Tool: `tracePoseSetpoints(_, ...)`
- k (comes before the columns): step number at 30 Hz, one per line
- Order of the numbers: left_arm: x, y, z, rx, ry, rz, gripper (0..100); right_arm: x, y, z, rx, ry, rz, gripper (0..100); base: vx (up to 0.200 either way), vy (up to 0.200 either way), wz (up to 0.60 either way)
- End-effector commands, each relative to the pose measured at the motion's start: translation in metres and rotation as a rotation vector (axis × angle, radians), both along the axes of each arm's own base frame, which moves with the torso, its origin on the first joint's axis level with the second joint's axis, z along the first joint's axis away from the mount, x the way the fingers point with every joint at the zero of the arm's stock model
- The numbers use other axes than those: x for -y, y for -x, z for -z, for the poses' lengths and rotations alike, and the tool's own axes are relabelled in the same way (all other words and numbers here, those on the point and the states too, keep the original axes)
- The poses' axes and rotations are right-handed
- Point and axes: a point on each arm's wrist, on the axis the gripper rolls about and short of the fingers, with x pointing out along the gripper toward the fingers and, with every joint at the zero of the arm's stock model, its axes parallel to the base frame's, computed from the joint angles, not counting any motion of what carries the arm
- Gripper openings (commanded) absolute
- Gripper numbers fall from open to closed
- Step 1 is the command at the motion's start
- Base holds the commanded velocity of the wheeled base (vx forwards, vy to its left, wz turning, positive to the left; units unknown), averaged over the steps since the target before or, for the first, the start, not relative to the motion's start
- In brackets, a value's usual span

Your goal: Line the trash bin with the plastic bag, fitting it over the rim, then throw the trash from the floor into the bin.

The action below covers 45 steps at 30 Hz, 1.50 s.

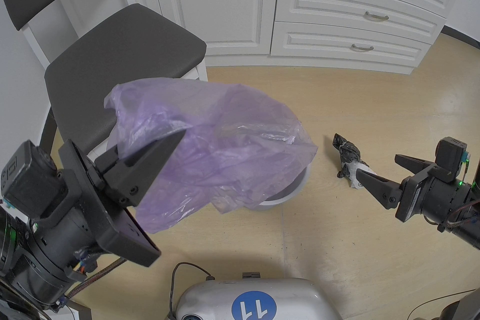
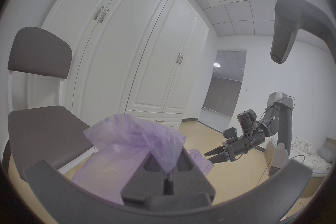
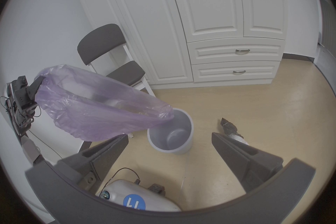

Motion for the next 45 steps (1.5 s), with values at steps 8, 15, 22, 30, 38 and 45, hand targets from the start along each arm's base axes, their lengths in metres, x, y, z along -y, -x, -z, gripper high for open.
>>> tracePoseSetpoints(8, -0.006, 0.007, 0.007, -0.017, 0.045, 0.212, 0, -0.006, -0.004, 0.007, -0.032, 0.014, -0.011, 100, 0.0, 0.0, 0.0)
tracePoseSetpoints(15, -0.008, 0.009, 0.008, -0.011, 0.049, 0.233, 0, -0.005, -0.005, 0.008, -0.039, 0.015, -0.017, 100, 0.0, 0.0, 0.0)
tracePoseSetpoints(22, -0.011, 0.012, 0.01, -0.002, 0.03, 0.277, 0, -0.008, -0.007, 0.017, -0.075, 0.034, -0.051, 100, 0.0, 0.0, 0.0)
tracePoseSetpoints(30, -0.011, 0.012, 0.01, -0.002, 0.03, 0.278, 0, -0.018, -0.009, 0.034, -0.141, 0.069, -0.082, 100, 0.0, 0.0, 0.0)
tracePoseSetpoints(38, -0.011, 0.012, 0.01, 0.0, 0.032, 0.278, 0, -0.026, 0.013, 0.047, -0.164, 0.117, -0.191, 100, 0.0, 0.0, 0.0)
tracePoseSetpoints(45, -0.01, 0.011, 0.012, -0.008, 0.025, 0.277, 0, -0.014, 0.025, 0.033, -0.096, 0.088, -0.215, 100, 0.0, 0.0, 0.0)
